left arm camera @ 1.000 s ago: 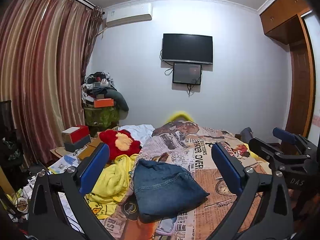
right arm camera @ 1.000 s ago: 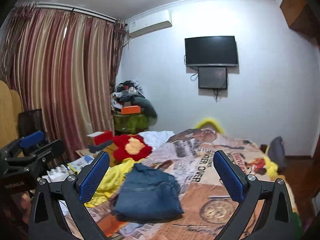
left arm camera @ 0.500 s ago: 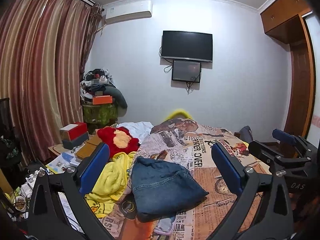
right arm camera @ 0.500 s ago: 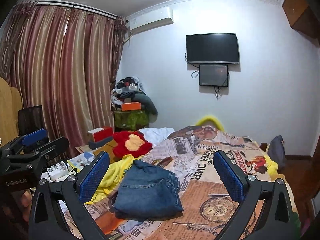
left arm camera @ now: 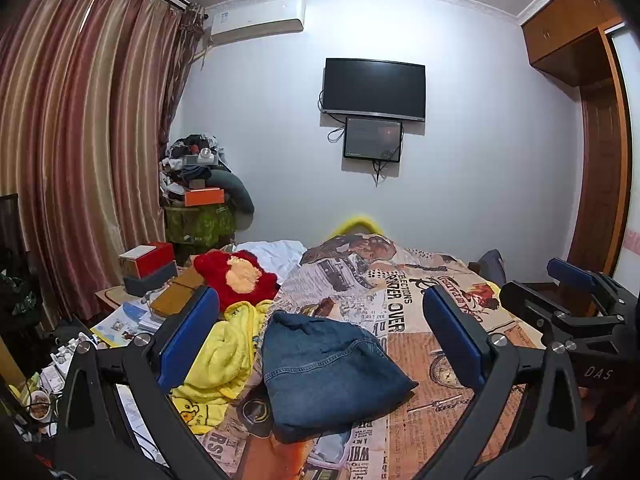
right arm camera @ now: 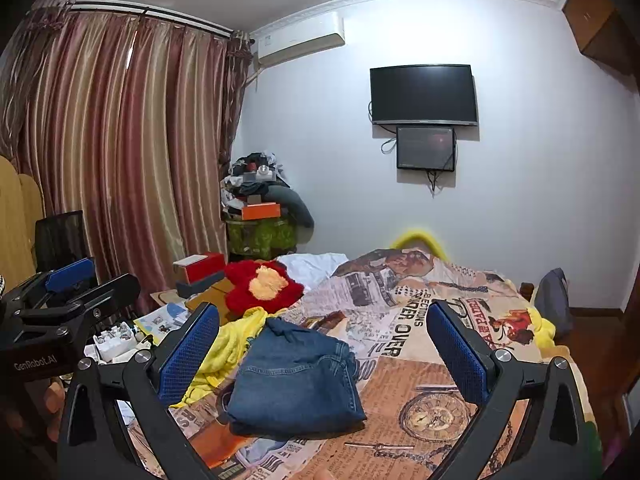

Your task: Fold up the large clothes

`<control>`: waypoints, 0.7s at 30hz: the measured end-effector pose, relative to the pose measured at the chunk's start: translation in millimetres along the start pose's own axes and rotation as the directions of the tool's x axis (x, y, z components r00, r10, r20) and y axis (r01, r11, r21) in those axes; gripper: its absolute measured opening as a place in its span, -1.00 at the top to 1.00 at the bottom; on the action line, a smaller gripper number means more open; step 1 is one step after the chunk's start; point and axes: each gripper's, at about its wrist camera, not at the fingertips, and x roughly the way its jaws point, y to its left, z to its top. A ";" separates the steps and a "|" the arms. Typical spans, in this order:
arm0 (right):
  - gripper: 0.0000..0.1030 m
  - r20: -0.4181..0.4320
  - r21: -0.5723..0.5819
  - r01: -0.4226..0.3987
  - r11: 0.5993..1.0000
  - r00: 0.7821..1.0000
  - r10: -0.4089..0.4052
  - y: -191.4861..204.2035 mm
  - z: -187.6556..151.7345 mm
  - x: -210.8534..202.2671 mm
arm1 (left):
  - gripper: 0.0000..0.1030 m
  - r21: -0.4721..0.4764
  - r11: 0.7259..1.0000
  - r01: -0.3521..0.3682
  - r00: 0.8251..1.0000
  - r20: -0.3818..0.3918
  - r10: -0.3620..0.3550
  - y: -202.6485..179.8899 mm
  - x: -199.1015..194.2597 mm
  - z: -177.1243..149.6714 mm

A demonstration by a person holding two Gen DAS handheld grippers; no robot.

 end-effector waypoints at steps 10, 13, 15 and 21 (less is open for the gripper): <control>-1.00 0.000 0.008 0.002 1.000 1.000 -0.002 -2.4 0.2 -3.0 | -0.99 -0.004 1.000 0.029 0.999 -0.024 -0.029 1.7 3.8 -0.1; -1.00 0.004 0.011 0.004 1.000 1.000 -0.004 -2.6 1.1 -3.5 | -0.99 0.003 0.999 0.036 0.999 -0.023 -0.036 0.3 2.8 -0.2; -1.00 0.004 0.012 0.004 1.000 1.000 -0.004 -2.5 1.4 -3.6 | -0.99 0.005 0.999 0.038 0.999 -0.019 -0.038 0.3 1.5 0.0; -1.00 0.009 0.015 0.003 1.000 1.000 -0.003 -1.7 2.4 -4.8 | -0.99 0.004 0.999 0.048 0.999 -0.016 -0.048 0.0 0.7 0.9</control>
